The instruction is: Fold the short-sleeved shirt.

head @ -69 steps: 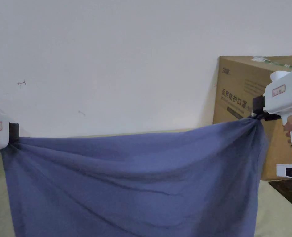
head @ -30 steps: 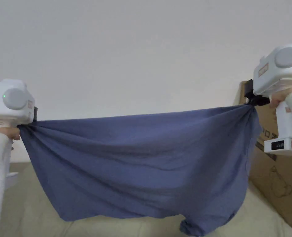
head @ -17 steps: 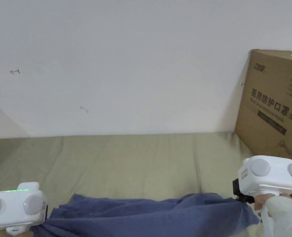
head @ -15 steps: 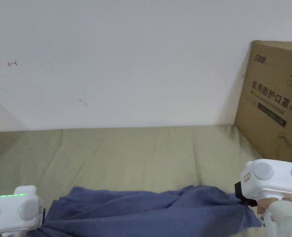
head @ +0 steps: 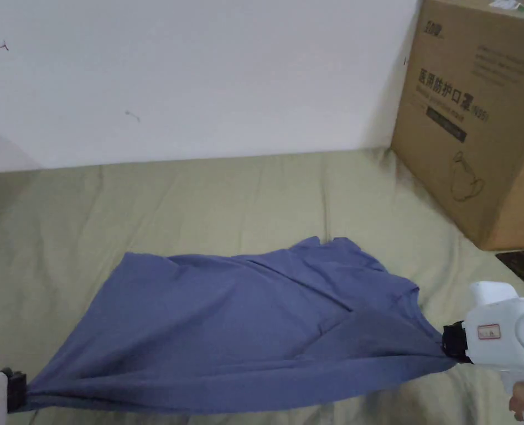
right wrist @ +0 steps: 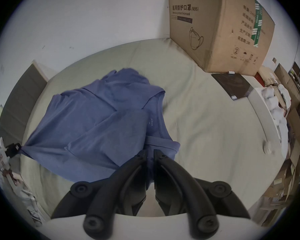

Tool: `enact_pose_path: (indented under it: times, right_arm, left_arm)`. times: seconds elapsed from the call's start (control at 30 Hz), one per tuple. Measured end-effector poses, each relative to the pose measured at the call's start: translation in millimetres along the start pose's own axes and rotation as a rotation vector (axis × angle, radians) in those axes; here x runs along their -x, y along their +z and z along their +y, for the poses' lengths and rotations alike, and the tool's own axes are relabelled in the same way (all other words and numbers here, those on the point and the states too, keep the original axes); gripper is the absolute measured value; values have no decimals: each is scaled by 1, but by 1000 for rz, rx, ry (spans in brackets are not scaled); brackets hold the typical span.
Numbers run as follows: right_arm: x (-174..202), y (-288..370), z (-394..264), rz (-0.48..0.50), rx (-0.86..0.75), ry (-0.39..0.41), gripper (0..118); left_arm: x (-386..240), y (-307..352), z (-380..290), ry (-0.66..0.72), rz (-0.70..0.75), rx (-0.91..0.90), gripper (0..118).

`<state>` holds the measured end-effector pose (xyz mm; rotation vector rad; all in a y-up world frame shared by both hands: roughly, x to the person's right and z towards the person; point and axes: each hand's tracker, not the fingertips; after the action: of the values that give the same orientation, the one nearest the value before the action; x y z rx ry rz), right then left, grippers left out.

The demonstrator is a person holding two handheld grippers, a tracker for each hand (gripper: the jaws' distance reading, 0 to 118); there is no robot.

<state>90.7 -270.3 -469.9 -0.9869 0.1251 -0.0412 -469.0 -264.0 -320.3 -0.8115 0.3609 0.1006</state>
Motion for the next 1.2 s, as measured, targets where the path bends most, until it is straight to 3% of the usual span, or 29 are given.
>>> enact_pose_path:
  times: [0.23,0.43,0.47,0.5,0.53,0.6,0.63,0.73,0.8,0.87,0.9,0.93,1.2]
  right_arm:
    - [-30,34,-109,-40,51,-33,7]
    - [-48,39,-157,-32,79,-52,7]
    - [-47,39,-160,-34,70,-48,7]
    - [-46,40,-162,-36,52,-42,8]
    - [-44,42,-161,-37,44,-38,18]
    - [-39,45,-154,-67,38,-10,65]
    - [-38,48,-152,-64,32,3,85]
    - [-29,60,-138,-58,-19,35,85]
    - [-22,68,-128,-38,-61,49,72]
    - [-14,71,-121,-17,-95,50,20]
    - [-10,69,-118,-7,-104,36,5]
    - [-8,66,-118,7,-102,23,2]
    - [12,41,-116,11,-56,52,0]
  left_arm:
    - [7,62,-97,-31,-7,76,3]
    - [12,78,-143,8,-36,103,5]
    - [11,79,-146,14,-41,107,11]
    - [10,80,-146,17,-33,115,26]
    - [10,82,-146,20,-23,113,51]
    - [11,88,-141,30,-24,104,91]
    - [11,92,-137,40,-28,88,100]
    - [8,103,-118,63,-62,28,97]
    - [1,107,-104,60,-104,7,83]
    - [-8,107,-99,36,-132,-12,30]
    - [-13,102,-98,40,-129,-7,7]
    - [-16,97,-97,30,-129,3,1]
    - [-28,63,-106,21,-127,126,0]
